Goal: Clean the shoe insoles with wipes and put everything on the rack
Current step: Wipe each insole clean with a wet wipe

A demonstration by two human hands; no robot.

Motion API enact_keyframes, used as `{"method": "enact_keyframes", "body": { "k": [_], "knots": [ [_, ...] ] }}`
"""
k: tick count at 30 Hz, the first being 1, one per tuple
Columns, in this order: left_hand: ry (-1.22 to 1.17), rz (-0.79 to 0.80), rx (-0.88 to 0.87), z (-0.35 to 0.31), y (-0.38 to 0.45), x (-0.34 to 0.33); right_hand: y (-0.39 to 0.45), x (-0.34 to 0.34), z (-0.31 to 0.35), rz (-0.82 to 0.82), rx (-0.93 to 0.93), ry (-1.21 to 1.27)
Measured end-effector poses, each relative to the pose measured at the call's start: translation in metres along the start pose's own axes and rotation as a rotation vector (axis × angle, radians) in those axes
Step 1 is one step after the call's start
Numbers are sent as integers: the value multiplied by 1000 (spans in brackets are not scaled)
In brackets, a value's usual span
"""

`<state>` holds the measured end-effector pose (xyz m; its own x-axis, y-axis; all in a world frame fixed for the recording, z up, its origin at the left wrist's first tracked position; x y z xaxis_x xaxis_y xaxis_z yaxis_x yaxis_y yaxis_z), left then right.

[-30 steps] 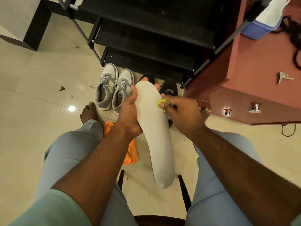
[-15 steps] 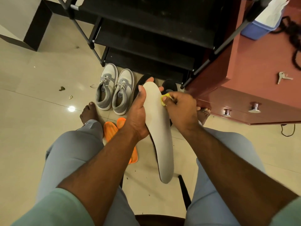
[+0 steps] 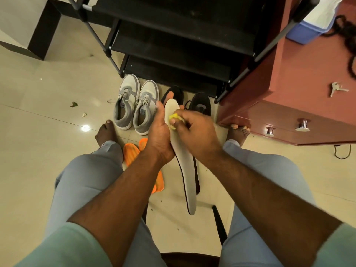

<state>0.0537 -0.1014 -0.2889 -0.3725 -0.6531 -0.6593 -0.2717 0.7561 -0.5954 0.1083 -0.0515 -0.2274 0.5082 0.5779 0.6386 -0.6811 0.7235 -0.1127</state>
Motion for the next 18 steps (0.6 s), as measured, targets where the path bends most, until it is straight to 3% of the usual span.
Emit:
{"method": "enact_keyframes", "body": {
  "k": [3, 7, 9, 15, 18],
  "knots": [
    [3, -14, 12, -1, 0, 0, 0, -1, 7, -14, 60, -15],
    [136, 68, 77, 10, -5, -9, 17, 22, -31, -189, -225, 65],
    [213, 87, 86, 15, -7, -11, 20, 25, -39, -222, -258, 38],
    [126, 38, 62, 5, -4, -6, 8, 11, -10, -153, 14, 33],
    [129, 41, 57, 4, -3, -4, 14, 9, -13, -148, 9, -19]
  ]
}}
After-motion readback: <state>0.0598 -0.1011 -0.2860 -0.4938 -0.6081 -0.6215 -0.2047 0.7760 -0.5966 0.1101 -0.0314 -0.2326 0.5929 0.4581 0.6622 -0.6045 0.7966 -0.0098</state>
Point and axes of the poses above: each hand's wrist, its own y-axis towards the middle knuckle, its own x-axis out of the back of the hand, z = x × y, the point moved 7 cm from there along y, towards the middle knuckle, and after that the axes turned 2 degrees about z, right-handed, at the moved point
